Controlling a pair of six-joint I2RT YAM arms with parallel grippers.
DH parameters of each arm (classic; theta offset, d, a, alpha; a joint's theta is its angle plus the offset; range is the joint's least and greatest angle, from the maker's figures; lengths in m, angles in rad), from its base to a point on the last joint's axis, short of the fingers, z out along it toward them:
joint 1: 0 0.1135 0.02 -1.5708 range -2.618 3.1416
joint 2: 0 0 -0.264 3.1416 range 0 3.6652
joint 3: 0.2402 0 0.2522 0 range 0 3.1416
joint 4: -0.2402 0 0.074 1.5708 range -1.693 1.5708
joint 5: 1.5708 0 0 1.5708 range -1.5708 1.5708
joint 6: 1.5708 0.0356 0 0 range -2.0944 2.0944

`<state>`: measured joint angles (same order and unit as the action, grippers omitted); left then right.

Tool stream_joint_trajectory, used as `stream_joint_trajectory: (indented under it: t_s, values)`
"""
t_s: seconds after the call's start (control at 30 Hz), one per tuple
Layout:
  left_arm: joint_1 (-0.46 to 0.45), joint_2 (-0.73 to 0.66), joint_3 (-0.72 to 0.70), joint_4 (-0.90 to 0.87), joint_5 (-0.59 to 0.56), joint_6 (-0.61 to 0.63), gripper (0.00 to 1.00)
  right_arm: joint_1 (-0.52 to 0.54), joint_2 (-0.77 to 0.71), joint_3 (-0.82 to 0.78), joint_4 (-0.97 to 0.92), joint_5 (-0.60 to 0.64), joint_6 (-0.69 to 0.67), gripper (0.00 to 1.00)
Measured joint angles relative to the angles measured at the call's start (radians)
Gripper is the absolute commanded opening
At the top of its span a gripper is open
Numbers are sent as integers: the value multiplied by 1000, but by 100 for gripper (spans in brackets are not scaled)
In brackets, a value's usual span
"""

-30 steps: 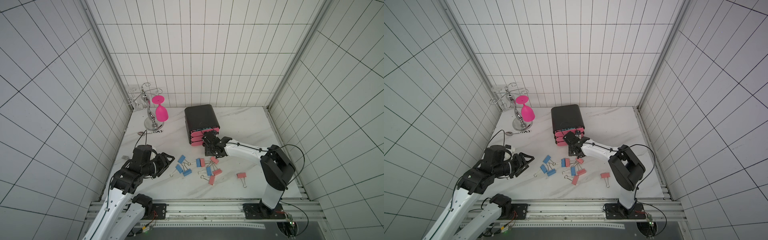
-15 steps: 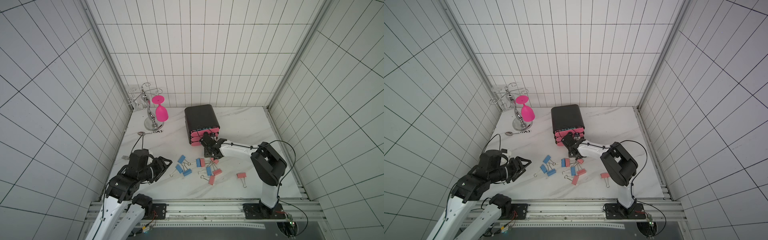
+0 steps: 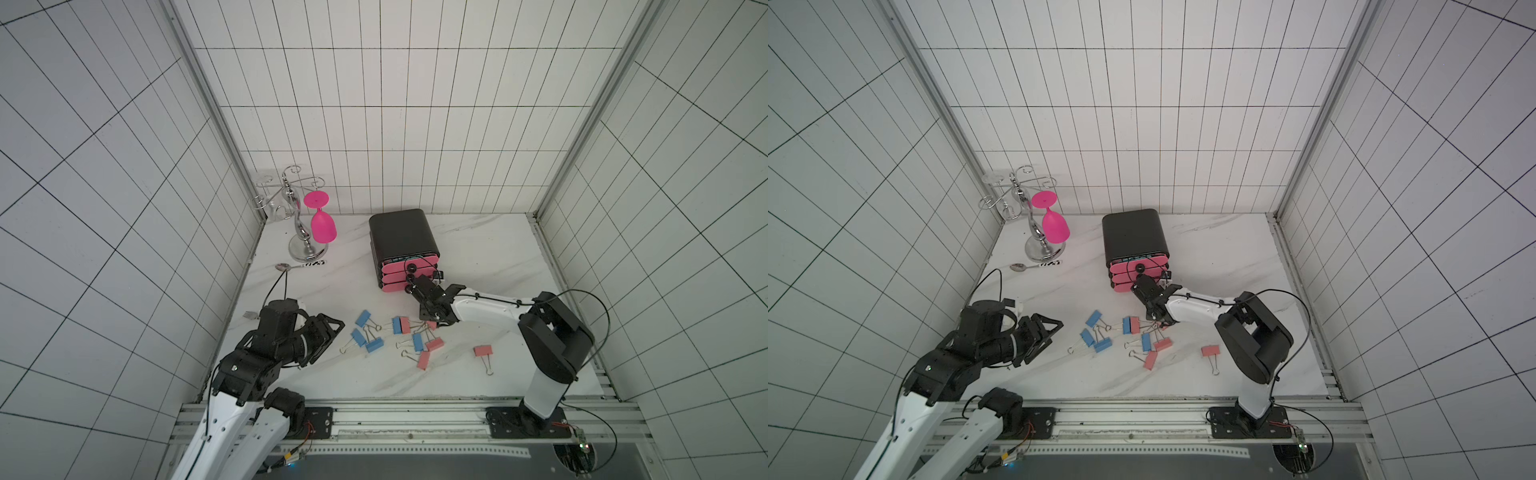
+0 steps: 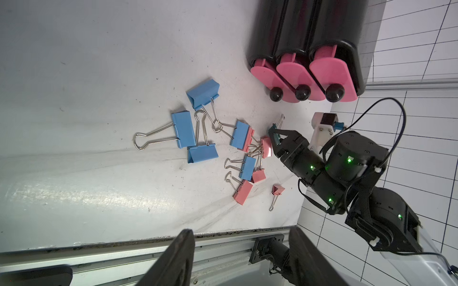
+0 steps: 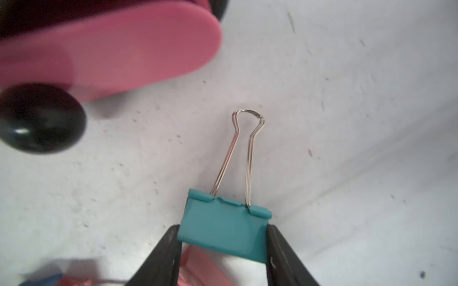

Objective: Put the binder clips in the drawer according to color
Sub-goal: Move the binder clip to the center of the board, then open the drawer in the storage box.

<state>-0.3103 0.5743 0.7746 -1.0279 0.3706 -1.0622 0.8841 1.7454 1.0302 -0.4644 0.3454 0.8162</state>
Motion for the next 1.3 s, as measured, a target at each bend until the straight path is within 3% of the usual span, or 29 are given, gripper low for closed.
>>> stream_joint_trajectory:
  t_s: [0.33, 0.63, 1.0, 1.3]
  values:
    - [0, 89, 1, 104, 9, -11, 64, -108, -241, -185, -60, 9, -11, 69]
    - [0, 212, 45, 199, 14, -10, 64, -102, -381, -41, -85, -58, -103, 62]
    - [3, 223, 68, 248, -3, -10, 64, -91, -239, 251, -64, -253, -181, 58]
    - [6, 169, 63, 246, -40, -27, 65, -92, -88, 389, -61, -327, -192, 53]
